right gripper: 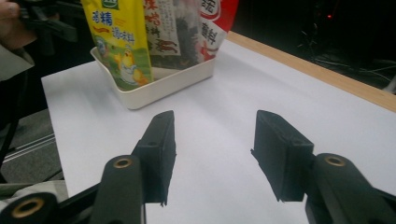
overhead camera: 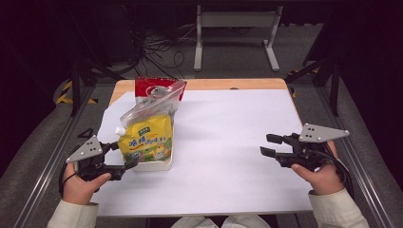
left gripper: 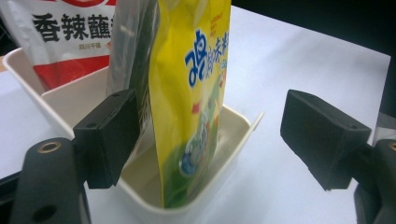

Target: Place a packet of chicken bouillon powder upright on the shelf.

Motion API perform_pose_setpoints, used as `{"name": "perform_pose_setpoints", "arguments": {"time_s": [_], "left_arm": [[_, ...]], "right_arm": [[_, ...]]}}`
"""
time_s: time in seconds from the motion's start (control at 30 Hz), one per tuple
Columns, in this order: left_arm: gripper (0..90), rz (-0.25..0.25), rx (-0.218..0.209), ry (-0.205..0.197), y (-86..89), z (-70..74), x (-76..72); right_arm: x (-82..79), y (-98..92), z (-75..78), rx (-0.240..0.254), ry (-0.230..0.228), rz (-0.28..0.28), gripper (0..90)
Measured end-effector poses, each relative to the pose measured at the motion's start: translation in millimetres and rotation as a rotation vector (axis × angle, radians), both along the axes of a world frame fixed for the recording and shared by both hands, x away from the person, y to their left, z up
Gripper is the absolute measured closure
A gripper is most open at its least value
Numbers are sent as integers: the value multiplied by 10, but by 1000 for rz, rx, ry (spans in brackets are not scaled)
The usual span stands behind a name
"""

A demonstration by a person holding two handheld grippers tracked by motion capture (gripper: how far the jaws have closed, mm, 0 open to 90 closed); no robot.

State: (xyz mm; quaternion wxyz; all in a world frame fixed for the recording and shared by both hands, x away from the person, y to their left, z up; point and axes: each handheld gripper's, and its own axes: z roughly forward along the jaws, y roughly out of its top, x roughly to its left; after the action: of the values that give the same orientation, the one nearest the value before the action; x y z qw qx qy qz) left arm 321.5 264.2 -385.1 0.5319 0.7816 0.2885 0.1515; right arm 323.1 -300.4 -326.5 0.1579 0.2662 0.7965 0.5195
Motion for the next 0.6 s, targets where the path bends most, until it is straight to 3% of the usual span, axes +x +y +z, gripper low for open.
{"name": "perform_pose_setpoints", "arguments": {"time_s": [0.17,0.6], "left_arm": [[175,29,18,-8,61,-58,-60],[146,114,5,58,283,-342,-120]], "right_arm": [[-26,-138,-56,-1,1,-43,441],[-70,-433,-334,-18,43,-140,376]]}}
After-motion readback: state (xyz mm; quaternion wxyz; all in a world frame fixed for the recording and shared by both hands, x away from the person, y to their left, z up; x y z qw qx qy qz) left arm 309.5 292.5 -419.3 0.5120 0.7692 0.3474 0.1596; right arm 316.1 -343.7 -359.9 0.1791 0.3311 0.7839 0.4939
